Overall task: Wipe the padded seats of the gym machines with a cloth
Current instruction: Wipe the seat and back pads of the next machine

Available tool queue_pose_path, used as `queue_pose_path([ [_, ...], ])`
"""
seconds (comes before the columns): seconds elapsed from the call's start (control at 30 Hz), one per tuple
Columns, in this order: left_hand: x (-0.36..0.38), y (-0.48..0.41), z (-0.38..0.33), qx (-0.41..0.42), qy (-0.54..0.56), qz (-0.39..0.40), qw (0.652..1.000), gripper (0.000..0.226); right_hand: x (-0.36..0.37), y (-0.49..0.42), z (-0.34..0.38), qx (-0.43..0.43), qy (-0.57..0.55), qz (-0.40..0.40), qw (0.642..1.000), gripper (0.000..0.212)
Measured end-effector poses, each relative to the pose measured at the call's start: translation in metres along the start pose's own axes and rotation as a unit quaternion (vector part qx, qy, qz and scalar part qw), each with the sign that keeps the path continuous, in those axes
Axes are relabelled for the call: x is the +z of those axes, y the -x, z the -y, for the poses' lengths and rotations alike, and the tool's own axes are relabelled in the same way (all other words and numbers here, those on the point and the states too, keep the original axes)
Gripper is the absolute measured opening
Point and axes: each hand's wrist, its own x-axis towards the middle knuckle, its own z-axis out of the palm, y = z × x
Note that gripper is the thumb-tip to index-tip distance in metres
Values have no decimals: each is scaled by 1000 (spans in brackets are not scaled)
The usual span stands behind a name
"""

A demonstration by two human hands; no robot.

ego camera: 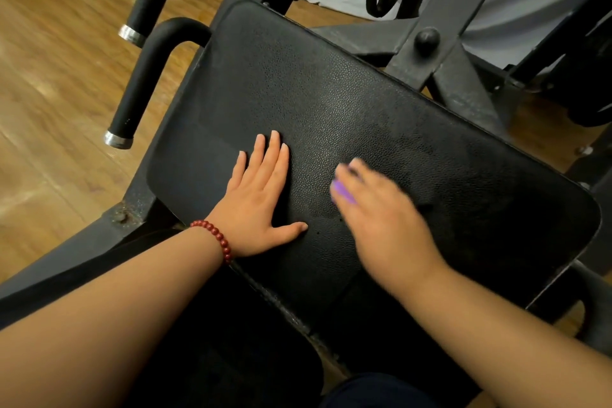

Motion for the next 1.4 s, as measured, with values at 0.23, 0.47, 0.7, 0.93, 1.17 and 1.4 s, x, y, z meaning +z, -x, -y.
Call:
queue_pose_path([
  [0.23, -1, 0, -2, 2, -8, -4, 1000, 111, -15, -11, -30, 58, 0, 0, 998, 40],
  [0.47, 3, 0, -10, 59, -45, -3, 997, 109, -4, 19, -4, -62, -9, 32, 998, 40],
  [0.7, 5, 1, -11, 58, -50, -7, 997, 109, -29, -13, -51, 136, 19, -27, 990, 41],
  [0.93, 5, 0, -11, 59, -45, -6, 997, 109, -11, 42, -4, 2, -13, 23, 1000, 42],
  [1.17, 4, 1, -8, 83, -50, -3, 995, 103, -32, -8, -51, 204, 2, -64, 977, 46],
  [1.4, 3, 0, 0, 89, -50, -10, 995, 104, -9, 44, -7, -84, -35, 63, 994, 40],
])
